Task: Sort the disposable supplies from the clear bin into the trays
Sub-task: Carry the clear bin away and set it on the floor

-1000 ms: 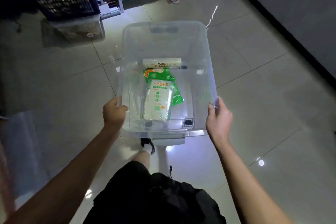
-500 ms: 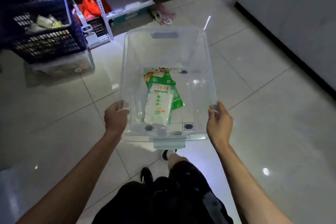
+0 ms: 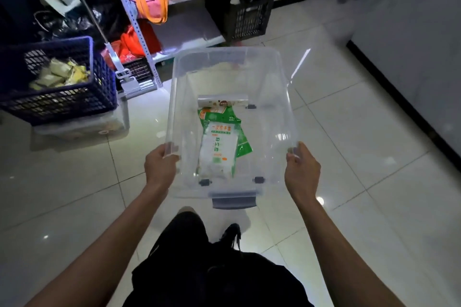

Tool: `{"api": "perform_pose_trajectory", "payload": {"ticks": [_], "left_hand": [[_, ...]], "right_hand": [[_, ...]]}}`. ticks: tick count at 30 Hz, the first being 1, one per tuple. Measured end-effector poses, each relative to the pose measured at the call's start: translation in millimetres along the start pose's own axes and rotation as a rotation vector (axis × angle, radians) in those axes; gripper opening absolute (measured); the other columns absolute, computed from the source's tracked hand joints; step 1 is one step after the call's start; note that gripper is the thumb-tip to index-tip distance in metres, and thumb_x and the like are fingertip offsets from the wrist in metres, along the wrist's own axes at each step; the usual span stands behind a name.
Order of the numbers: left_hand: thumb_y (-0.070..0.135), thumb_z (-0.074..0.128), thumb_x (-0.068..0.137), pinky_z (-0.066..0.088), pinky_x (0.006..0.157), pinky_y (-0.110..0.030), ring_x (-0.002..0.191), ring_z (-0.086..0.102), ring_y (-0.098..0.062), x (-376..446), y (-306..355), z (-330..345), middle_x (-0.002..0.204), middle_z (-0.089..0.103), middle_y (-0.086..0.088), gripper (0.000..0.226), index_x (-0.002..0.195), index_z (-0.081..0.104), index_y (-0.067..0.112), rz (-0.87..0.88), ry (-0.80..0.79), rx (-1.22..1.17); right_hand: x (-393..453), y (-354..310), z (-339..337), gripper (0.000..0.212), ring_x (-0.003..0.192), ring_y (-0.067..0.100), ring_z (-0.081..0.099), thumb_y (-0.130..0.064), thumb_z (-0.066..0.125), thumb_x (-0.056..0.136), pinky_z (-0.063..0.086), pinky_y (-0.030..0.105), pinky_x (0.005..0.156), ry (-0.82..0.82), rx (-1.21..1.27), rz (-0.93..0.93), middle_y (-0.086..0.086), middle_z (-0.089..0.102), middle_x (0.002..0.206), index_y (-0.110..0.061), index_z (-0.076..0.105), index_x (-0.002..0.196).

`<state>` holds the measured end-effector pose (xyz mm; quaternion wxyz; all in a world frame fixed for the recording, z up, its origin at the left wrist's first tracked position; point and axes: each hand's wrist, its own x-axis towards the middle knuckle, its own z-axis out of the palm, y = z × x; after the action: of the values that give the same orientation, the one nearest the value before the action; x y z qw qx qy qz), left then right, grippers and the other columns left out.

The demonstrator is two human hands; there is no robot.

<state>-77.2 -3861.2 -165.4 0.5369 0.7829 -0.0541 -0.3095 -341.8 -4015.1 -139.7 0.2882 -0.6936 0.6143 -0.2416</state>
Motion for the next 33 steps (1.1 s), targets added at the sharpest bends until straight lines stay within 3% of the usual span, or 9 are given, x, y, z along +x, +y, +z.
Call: {"api": "perform_pose_trajectory", "payload": {"ticks": [5, 7, 9, 12, 17, 23, 27, 30, 33], "left_hand": [[0.003, 0.060, 0.089, 0.062, 0.077, -0.045, 0.096, 0.069, -0.027, 93, 37, 37, 0.096, 0.070, 0.007, 0.033, 0.102, 0.068, 0.032, -0.037, 0.081, -0.051], [0.003, 0.060, 0.088, 0.061, 0.075, -0.043, 0.097, 0.070, -0.026, 136, 47, 47, 0.101, 0.071, 0.005, 0.034, 0.107, 0.069, 0.030, -0.067, 0.101, -0.064], [0.003, 0.061, 0.086, 0.061, 0.073, -0.042, 0.097, 0.070, -0.027, 181, 60, 55, 0.104, 0.072, 0.002, 0.034, 0.108, 0.070, 0.028, -0.091, 0.106, -0.091], [0.003, 0.062, 0.084, 0.062, 0.075, -0.046, 0.098, 0.070, -0.031, 240, 89, 67, 0.101, 0.072, 0.001, 0.031, 0.100, 0.070, 0.028, -0.123, 0.126, -0.095], [0.005, 0.059, 0.089, 0.060, 0.083, -0.053, 0.102, 0.068, -0.032, 313, 140, 90, 0.098, 0.070, 0.002, 0.031, 0.082, 0.067, 0.034, -0.135, 0.109, -0.092], [0.019, 0.056, 0.098, 0.059, 0.085, -0.049, 0.107, 0.068, -0.027, 399, 160, 128, 0.116, 0.068, -0.003, 0.012, 0.105, 0.065, 0.025, -0.175, 0.104, -0.071], [0.030, 0.052, 0.102, 0.059, 0.083, -0.048, 0.107, 0.068, -0.026, 446, 165, 159, 0.124, 0.065, -0.006, 0.028, 0.120, 0.063, 0.012, -0.232, 0.140, -0.045], [0.030, 0.052, 0.102, 0.059, 0.085, -0.050, 0.105, 0.069, -0.025, 482, 163, 184, 0.122, 0.066, -0.007, 0.024, 0.118, 0.063, 0.015, -0.273, 0.190, -0.028], [0.029, 0.052, 0.103, 0.057, 0.088, -0.050, 0.103, 0.069, -0.026, 518, 149, 203, 0.117, 0.067, -0.005, 0.016, 0.101, 0.065, 0.020, -0.386, 0.226, -0.059]], "right_hand": [[117, -42, 50, 0.014, 0.060, 0.006, 0.049, -0.014, 0.048, 0.100, 0.032, 0.008, 0.053, -0.055, -0.043, -0.103, -0.009, 0.056, 0.074, -0.018, 0.053, 0.087], [159, -58, 79, 0.017, 0.064, 0.013, 0.048, -0.014, 0.048, 0.099, 0.033, 0.017, 0.054, -0.080, -0.058, -0.095, -0.008, 0.055, 0.075, -0.021, 0.049, 0.084], [201, -76, 107, 0.016, 0.065, 0.016, 0.047, -0.013, 0.048, 0.097, 0.035, 0.028, 0.058, -0.094, -0.058, -0.080, -0.007, 0.055, 0.073, -0.022, 0.048, 0.083], [259, -102, 140, 0.010, 0.071, 0.019, 0.051, -0.015, 0.047, 0.095, 0.037, 0.030, 0.067, -0.131, -0.073, -0.063, -0.005, 0.057, 0.077, -0.015, 0.054, 0.089], [345, -138, 180, 0.008, 0.089, 0.026, 0.062, -0.011, 0.052, 0.093, 0.032, 0.024, 0.069, -0.174, -0.112, -0.042, 0.005, 0.069, 0.097, -0.012, 0.058, 0.098], [441, -161, 233, 0.012, 0.077, 0.021, 0.056, -0.004, 0.051, 0.091, 0.025, 0.019, 0.060, -0.224, -0.093, -0.084, 0.003, 0.063, 0.086, -0.015, 0.052, 0.088], [510, -164, 271, 0.011, 0.072, 0.025, 0.057, -0.001, 0.050, 0.090, 0.027, 0.018, 0.057, -0.311, -0.157, -0.124, 0.000, 0.062, 0.080, -0.012, 0.053, 0.088], [555, -159, 307, 0.016, 0.092, 0.030, 0.066, -0.004, 0.051, 0.091, 0.033, 0.022, 0.069, -0.361, -0.197, -0.120, 0.005, 0.072, 0.104, -0.010, 0.059, 0.103], [584, -152, 342, 0.022, 0.103, 0.026, 0.066, -0.007, 0.051, 0.096, 0.030, 0.012, 0.072, -0.400, -0.189, -0.079, 0.004, 0.070, 0.118, -0.011, 0.061, 0.115]]}}
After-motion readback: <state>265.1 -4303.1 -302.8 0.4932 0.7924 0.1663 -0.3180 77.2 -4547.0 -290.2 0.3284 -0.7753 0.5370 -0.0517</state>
